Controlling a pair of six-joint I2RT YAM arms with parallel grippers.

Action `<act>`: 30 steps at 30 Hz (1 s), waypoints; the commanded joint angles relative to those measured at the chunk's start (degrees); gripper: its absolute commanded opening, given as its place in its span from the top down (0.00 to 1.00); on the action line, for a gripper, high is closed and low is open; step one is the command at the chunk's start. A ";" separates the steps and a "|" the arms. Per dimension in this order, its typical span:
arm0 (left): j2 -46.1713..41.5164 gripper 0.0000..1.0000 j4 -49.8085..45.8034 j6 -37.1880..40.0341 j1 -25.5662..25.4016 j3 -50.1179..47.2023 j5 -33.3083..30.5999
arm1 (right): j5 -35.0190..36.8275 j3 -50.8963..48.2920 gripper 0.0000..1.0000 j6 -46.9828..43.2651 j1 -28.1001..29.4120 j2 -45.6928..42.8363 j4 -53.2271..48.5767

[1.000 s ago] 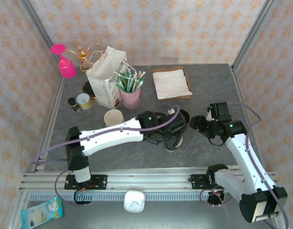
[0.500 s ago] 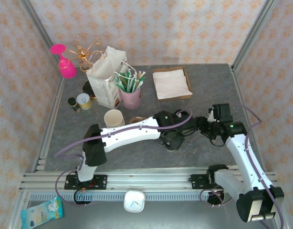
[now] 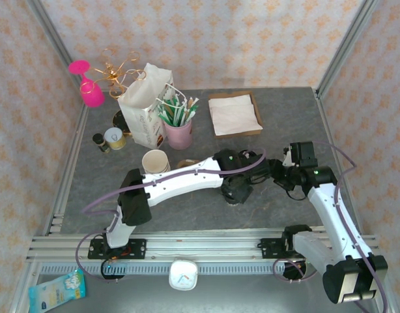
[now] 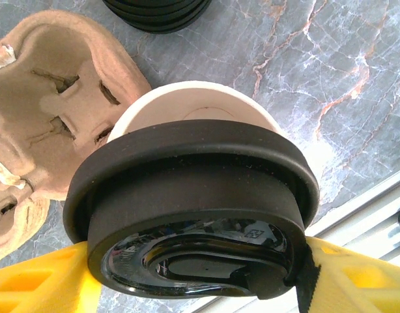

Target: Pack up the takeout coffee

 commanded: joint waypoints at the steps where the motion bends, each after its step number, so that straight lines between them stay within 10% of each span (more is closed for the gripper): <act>1: 1.33 0.28 -0.53 1.47 0.70 1.63 -0.47 | -0.70 -0.28 0.33 -0.85 -0.41 -0.19 1.01; 30: -0.59 0.16 6.38 2.70 2.21 -1.94 3.35 | -1.17 4.30 0.22 -3.01 -0.36 -0.04 -2.15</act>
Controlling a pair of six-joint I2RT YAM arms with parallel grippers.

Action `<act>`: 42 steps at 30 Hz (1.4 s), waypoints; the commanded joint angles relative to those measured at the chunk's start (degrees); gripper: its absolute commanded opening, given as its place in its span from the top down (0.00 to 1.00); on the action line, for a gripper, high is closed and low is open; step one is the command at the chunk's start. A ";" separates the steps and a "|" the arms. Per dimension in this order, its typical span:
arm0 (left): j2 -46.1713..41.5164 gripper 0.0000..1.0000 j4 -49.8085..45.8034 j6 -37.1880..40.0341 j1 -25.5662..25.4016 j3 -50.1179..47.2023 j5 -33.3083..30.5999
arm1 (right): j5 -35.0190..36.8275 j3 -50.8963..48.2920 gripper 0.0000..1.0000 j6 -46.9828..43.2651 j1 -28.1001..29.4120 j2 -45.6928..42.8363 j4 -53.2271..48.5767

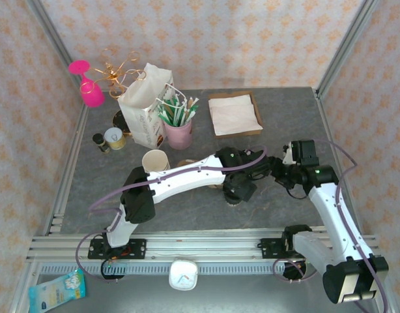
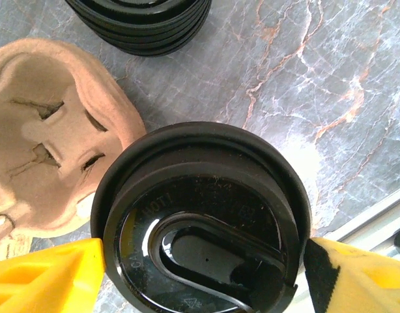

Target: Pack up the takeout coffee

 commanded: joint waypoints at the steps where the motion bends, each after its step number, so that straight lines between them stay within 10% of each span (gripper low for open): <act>1: -2.67 0.15 2.00 1.08 0.62 -1.93 1.00 | 0.05 2.71 0.21 -1.60 -0.40 0.06 -2.02; 11: -14.15 0.15 7.39 -1.69 1.69 -8.13 -1.86 | 5.89 7.22 0.19 -1.10 3.78 1.11 -5.96; 28: -53.74 0.15 37.87 -10.20 7.59 -50.42 -4.39 | 34.34 20.54 0.10 19.29 43.15 16.88 -17.37; 42: -59.76 0.13 38.89 -9.90 9.11 -54.91 -7.55 | 35.01 21.79 0.15 19.64 47.92 25.53 -16.70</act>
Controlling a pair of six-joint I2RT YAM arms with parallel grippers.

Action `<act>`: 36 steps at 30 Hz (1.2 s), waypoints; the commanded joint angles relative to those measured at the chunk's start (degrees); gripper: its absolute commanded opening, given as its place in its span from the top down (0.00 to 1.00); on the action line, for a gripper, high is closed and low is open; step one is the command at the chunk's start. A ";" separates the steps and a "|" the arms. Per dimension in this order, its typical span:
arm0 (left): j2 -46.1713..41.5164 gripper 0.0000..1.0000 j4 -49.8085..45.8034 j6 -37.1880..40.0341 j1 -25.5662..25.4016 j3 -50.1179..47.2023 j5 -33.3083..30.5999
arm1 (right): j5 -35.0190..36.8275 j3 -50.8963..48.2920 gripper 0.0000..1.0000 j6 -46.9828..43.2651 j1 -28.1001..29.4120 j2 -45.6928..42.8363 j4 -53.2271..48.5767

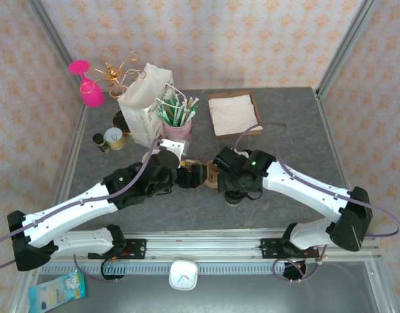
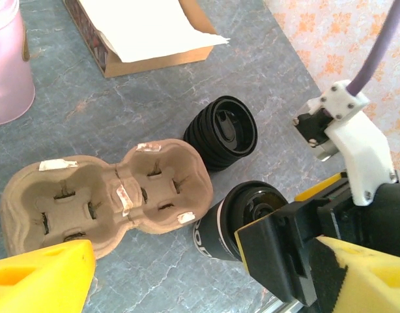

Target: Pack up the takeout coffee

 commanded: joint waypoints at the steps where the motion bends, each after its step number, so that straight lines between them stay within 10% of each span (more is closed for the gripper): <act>1: -1.36 0.13 1.61 -0.44 0.72 -0.96 -2.01 | 4.37 2.48 0.15 0.59 0.22 1.09 -2.50; 36: -1.19 0.12 2.15 -0.01 1.92 -1.92 -0.89 | -0.41 -6.45 0.21 -2.30 -1.33 3.39 2.96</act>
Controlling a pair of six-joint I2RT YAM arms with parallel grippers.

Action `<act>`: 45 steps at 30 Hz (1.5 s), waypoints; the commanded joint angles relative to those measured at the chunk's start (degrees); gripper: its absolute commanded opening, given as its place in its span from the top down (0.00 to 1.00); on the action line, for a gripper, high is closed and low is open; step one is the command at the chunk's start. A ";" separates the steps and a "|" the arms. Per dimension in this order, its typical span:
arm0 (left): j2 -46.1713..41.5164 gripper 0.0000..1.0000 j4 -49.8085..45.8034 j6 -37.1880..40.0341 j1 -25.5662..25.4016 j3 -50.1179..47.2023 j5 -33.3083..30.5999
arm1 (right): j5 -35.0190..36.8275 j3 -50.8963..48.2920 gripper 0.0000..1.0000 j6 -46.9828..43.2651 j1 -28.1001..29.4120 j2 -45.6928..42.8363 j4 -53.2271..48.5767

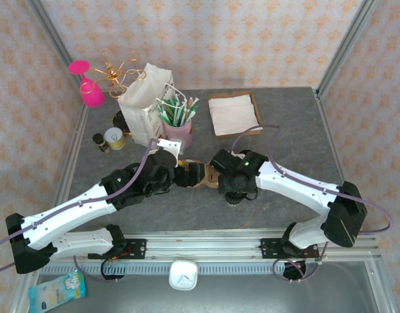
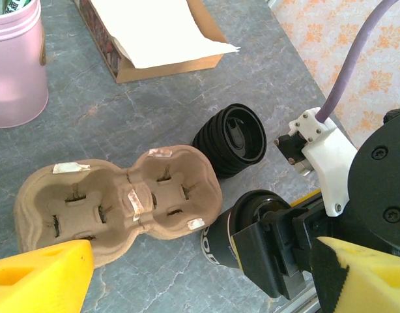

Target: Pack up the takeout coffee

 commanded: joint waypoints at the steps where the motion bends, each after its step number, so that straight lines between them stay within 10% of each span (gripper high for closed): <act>1: -0.29 0.12 1.05 0.06 0.60 -0.35 -0.56 | -0.82 -3.57 0.21 -0.52 -0.66 0.74 -0.93; 19: -0.91 0.12 1.59 0.98 1.30 -0.33 -0.30 | 4.13 -1.50 0.26 0.33 -2.04 -0.25 -7.17; 45: -0.03 0.11 2.44 1.87 2.32 0.74 0.93 | 1.09 -10.27 0.20 -4.36 -18.81 -11.78 -4.57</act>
